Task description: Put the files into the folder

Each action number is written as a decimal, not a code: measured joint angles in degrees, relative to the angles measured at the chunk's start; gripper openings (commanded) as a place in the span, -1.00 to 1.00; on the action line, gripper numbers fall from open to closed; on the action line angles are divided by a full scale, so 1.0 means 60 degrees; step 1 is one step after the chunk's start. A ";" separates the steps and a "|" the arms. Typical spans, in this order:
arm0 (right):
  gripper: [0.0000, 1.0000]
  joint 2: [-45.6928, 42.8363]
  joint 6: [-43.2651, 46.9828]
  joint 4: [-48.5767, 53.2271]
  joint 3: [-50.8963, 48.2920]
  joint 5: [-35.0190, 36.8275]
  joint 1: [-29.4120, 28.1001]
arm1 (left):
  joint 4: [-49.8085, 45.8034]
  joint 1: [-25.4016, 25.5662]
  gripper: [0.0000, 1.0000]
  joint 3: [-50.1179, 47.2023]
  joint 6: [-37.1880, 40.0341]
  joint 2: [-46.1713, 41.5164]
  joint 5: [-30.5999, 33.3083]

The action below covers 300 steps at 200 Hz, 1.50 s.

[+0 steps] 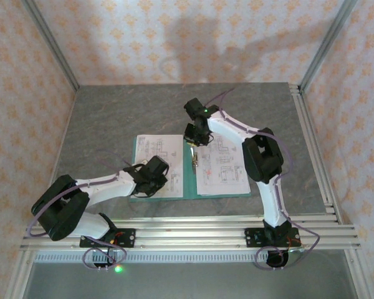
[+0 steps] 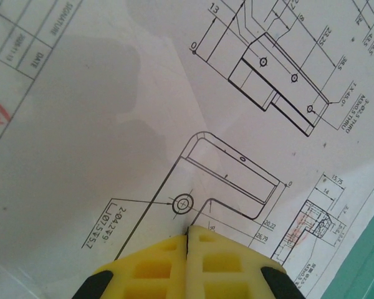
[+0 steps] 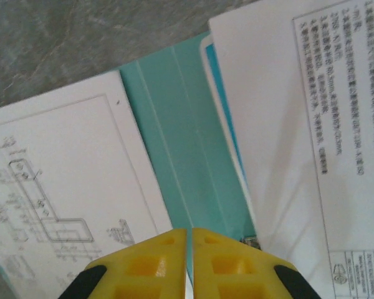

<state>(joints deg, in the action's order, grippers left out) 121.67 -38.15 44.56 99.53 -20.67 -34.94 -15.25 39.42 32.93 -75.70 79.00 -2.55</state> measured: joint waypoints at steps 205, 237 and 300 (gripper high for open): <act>-0.25 -0.6648 -0.4401 -0.4222 -0.7708 0.1086 -0.0951 | 0.1246 0.1351 -1.00 -0.0648 -0.2477 -0.0095 0.1042; -0.19 -0.7191 -0.5548 -0.5340 -0.8881 0.0994 -0.0510 | 0.2565 0.1916 -1.00 -0.0372 -0.3632 0.0896 0.1435; -0.19 -0.7267 -0.6178 -0.6692 -0.9373 0.0302 0.0699 | 0.4776 0.2069 -1.00 0.0539 -0.4717 0.2754 0.1512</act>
<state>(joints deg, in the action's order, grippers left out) 78.06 -75.22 4.40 43.29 -18.85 -30.74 13.41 51.83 36.16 -104.01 95.53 6.52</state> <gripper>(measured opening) 0.406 0.044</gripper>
